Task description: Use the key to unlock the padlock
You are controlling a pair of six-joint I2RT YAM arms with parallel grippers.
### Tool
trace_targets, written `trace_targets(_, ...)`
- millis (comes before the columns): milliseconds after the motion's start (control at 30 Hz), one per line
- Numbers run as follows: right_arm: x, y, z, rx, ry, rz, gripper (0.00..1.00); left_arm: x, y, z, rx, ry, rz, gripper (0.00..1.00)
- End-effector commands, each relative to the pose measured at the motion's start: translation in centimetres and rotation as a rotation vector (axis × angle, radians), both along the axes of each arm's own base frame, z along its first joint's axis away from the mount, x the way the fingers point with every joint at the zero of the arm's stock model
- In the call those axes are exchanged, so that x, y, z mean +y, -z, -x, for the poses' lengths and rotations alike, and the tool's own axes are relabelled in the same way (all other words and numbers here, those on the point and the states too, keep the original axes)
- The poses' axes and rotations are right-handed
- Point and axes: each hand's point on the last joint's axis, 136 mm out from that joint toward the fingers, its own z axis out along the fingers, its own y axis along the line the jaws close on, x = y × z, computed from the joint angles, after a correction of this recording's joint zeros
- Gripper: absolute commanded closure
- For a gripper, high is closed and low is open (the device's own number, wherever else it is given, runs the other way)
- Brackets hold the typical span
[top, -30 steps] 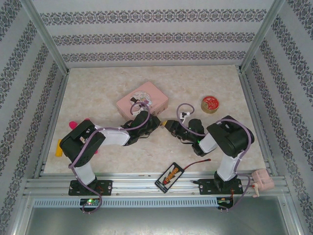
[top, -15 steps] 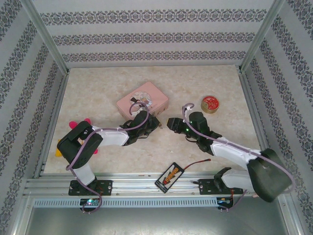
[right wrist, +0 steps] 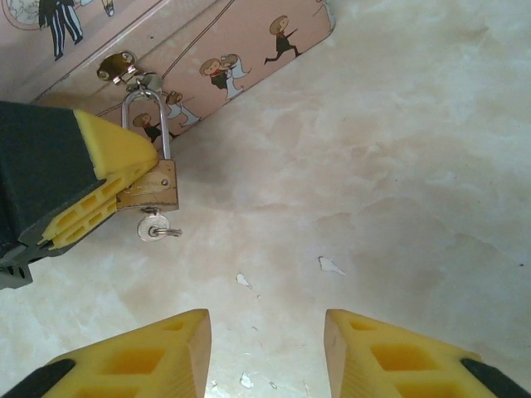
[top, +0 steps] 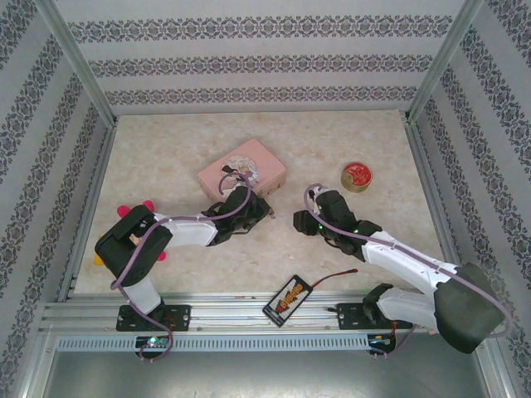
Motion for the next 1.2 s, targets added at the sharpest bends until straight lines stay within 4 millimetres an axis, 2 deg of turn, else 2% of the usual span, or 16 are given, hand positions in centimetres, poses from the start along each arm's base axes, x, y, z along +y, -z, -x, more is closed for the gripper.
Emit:
trace_targets(0,0.4,-0.7,-0.1,-0.022,-0.037,0.038,0.52,0.3,-2.0,-0.6,-0.008,-0.017,0.037,1.00)
trace_targets(67,0.6,-0.9,-0.1,-0.032,-0.052,0.048,0.50,0.4,-1.9,-0.7,0.001,-0.018,0.035,1.00)
trace_targets(300,1.9,-1.1,0.1,-0.055,-0.111,0.049,0.55,0.2,-1.7,-0.5,0.028,-0.007,0.049,1.00)
trace_targets(500,4.5,-1.2,0.6,-0.071,-0.222,0.064,0.57,0.3,-1.2,-0.2,0.060,-0.010,0.066,1.00)
trace_targets(767,8.1,-0.4,0.9,-0.096,-0.340,0.135,0.59,1.3,-0.1,0.8,0.138,-0.032,0.081,1.00)
trace_targets(1167,9.5,0.8,0.2,-0.096,-0.382,0.215,0.62,2.3,0.2,1.5,0.185,-0.036,0.073,1.00)
